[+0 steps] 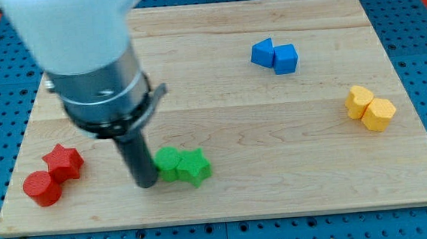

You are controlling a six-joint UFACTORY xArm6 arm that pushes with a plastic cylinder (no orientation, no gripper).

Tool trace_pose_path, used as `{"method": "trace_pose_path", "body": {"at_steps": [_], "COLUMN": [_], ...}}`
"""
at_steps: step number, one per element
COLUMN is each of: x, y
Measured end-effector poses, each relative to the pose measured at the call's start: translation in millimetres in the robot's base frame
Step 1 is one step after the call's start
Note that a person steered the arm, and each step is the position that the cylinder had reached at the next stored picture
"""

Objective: Push the green star closer to the yellow heart

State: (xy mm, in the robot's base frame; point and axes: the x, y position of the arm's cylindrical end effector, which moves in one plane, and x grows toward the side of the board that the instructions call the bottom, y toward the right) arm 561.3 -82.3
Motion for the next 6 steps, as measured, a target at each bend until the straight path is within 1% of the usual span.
{"method": "trace_pose_path", "body": {"at_steps": [1, 2, 3, 5, 6], "x": [-0.1, -1.1, -1.1, 48.6, 41.9], "y": [39.8, 46.6, 46.6, 37.6, 37.0]}}
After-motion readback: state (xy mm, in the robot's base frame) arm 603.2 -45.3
